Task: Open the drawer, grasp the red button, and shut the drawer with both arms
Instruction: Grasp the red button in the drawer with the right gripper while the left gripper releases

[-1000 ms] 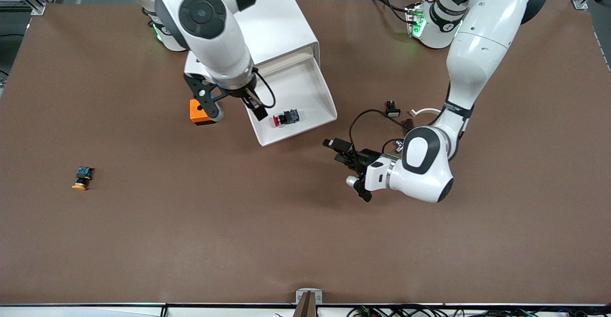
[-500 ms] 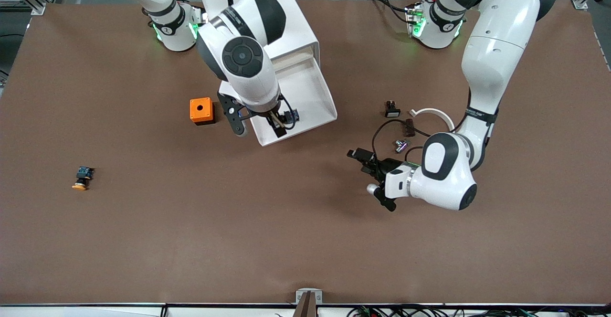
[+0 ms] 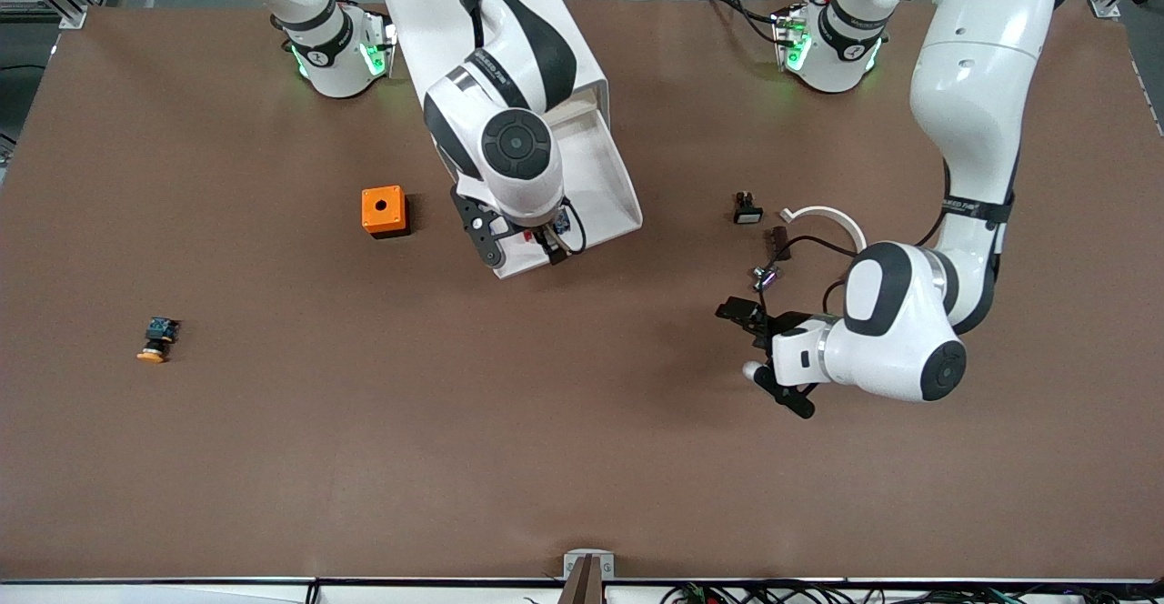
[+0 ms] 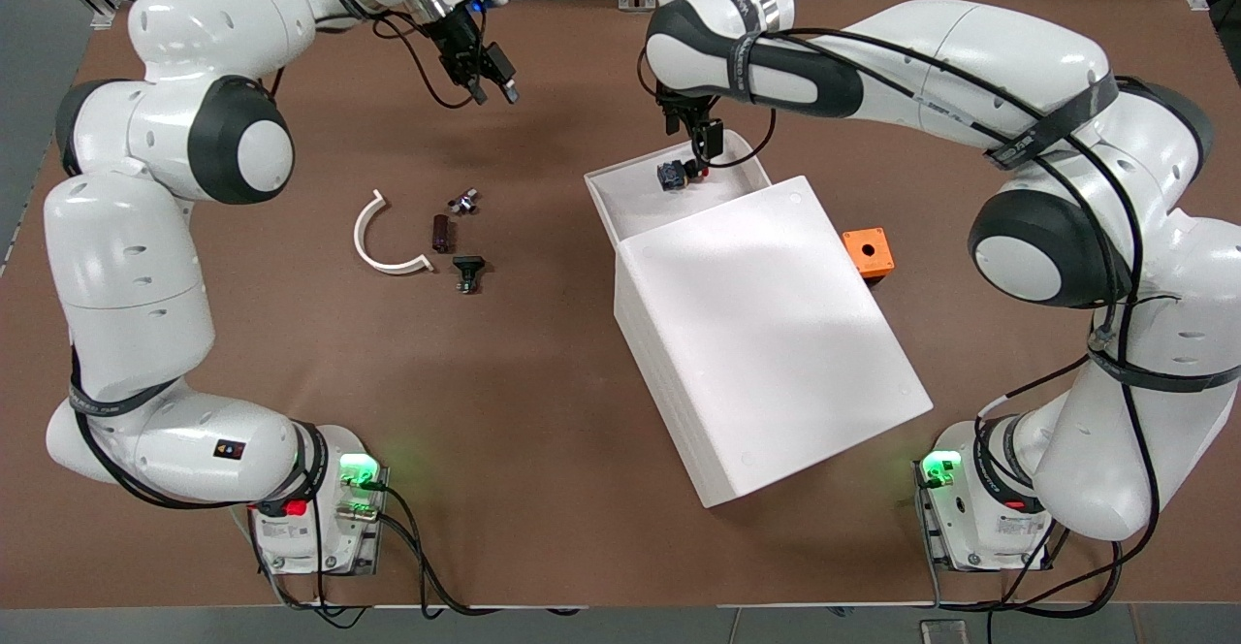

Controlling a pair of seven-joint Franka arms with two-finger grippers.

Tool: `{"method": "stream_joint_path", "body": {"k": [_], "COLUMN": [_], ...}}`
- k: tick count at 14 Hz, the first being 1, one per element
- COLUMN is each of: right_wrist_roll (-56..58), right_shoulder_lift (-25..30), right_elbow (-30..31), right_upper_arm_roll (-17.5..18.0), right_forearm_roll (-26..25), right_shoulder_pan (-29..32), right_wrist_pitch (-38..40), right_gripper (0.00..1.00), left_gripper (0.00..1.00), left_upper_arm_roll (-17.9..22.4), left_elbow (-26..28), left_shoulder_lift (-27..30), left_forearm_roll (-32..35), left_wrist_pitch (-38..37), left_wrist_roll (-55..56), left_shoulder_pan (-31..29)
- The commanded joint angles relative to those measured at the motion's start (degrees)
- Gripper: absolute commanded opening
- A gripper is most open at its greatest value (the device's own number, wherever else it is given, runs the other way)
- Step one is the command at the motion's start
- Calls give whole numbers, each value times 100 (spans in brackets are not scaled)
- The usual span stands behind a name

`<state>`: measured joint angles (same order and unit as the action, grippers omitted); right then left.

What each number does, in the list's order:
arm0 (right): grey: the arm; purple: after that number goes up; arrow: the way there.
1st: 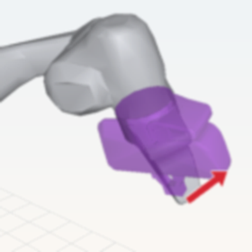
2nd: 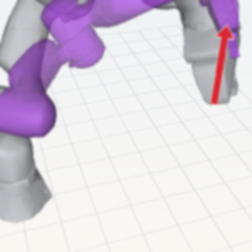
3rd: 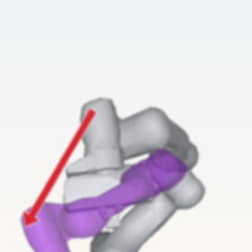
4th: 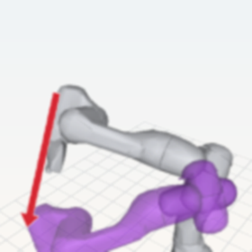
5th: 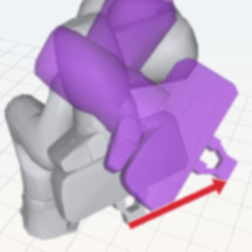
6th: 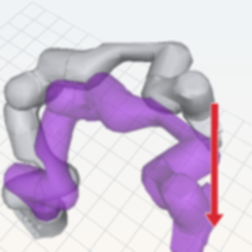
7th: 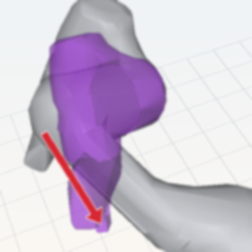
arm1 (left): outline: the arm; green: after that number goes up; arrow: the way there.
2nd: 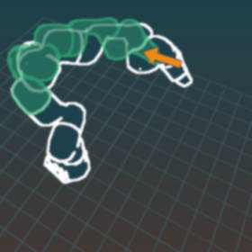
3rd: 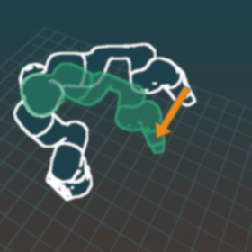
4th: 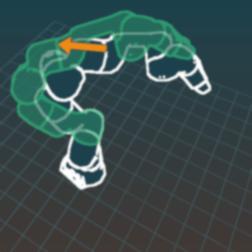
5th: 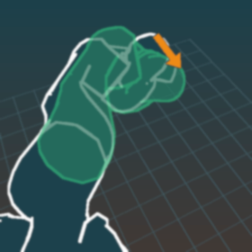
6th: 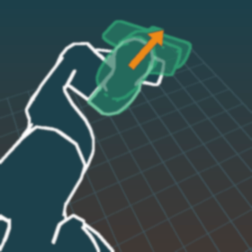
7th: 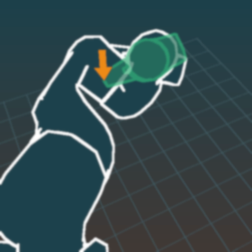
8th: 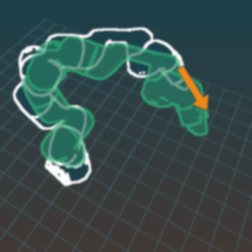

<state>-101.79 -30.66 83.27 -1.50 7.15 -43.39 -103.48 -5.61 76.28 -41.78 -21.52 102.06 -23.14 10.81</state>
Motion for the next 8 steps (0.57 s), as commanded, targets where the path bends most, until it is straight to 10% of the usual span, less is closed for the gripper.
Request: {"method": "stream_joint_path", "body": {"k": [1,8], "right_wrist_roll": [-70,-61], "right_shoulder_lift": [-54,-248], "right_elbow": [23,14], "right_upper_arm_roll": [-70,-61], "right_forearm_roll": [93,102], "right_shoulder_pan": [-144,-170], "right_wrist_pitch": [20,-41], "right_gripper": [100,100], "left_gripper": [100,100], "left_upper_arm_roll": [42,42], "left_elbow": [71,-105], "left_shoulder_lift": [267,531], "left_forearm_roll": [577,1941], "left_wrist_pitch": [-72,-63], "left_wrist_roll": [327,1074], "left_shoulder_pan": [44,62]}}
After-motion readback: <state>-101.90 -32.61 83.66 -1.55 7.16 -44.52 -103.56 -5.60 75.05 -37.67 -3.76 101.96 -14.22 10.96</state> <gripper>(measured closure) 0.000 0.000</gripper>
